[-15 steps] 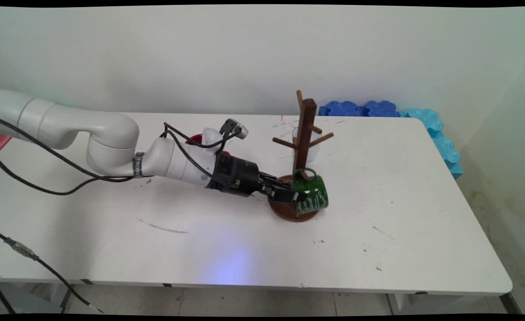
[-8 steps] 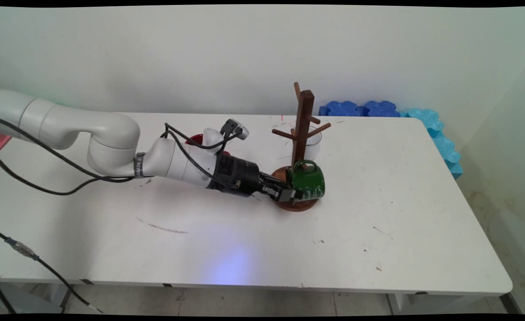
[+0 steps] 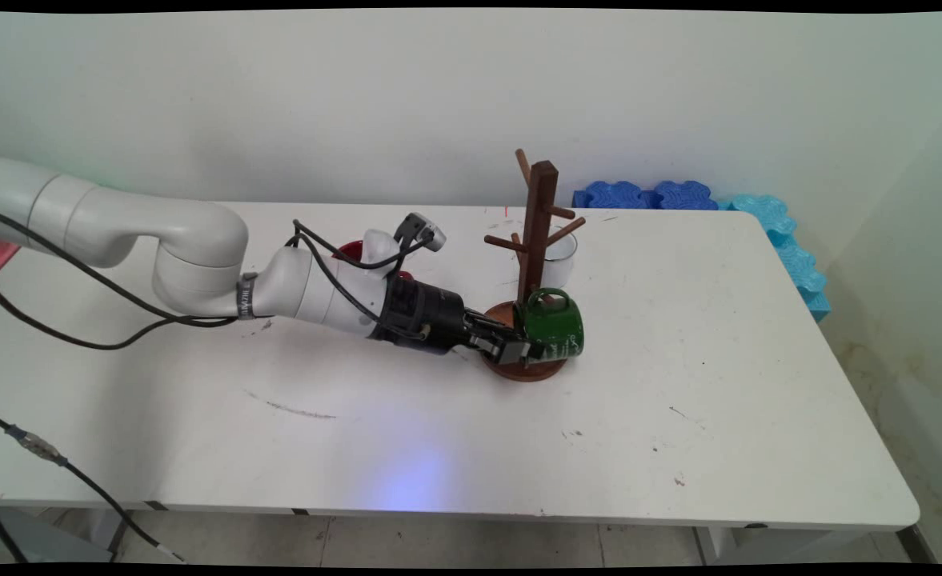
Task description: Place the picked object on the table
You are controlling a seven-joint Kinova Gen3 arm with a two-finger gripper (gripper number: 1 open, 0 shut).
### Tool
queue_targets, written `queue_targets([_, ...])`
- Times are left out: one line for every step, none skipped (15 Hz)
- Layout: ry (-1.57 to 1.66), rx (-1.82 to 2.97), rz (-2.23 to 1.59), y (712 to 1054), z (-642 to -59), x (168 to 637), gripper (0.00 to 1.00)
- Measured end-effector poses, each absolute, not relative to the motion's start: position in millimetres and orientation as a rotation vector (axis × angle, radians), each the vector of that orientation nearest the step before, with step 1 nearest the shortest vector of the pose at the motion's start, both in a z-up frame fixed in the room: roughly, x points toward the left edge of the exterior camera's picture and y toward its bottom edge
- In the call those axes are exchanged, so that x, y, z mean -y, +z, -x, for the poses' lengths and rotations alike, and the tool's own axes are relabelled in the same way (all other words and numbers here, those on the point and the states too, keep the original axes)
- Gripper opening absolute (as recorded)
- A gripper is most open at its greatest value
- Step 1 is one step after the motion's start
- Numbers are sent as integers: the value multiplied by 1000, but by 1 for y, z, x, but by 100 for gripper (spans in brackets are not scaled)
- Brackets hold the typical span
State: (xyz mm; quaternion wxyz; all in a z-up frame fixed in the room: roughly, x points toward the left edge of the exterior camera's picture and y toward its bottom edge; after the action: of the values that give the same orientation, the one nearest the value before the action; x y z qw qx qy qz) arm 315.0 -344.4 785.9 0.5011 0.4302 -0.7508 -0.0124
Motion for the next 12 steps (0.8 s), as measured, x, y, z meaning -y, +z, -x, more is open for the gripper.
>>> queue_targets([-29,1815,-1038,787,-315,344,0])
queue_targets([-27,1815,-1035,788,-315,344,0])
queue_targets([-26,1815,-1033,789,-315,344,0])
queue_targets([-25,1814,-1031,790,-315,344,0])
queue_targets([-22,1814,-1029,792,-316,344,0])
queue_targets([-20,1813,-1028,793,-316,344,0])
queue_targets([-18,1813,-1027,795,-316,344,0])
queue_targets([-15,1813,-1026,796,-317,344,0])
queue_targets([-13,1813,-1025,798,-317,344,0])
queue_targets([-11,1813,-1024,799,-317,344,0])
queue_targets([-10,1814,-1023,800,-318,344,0])
queue_targets([-9,1814,-1022,801,-318,343,0])
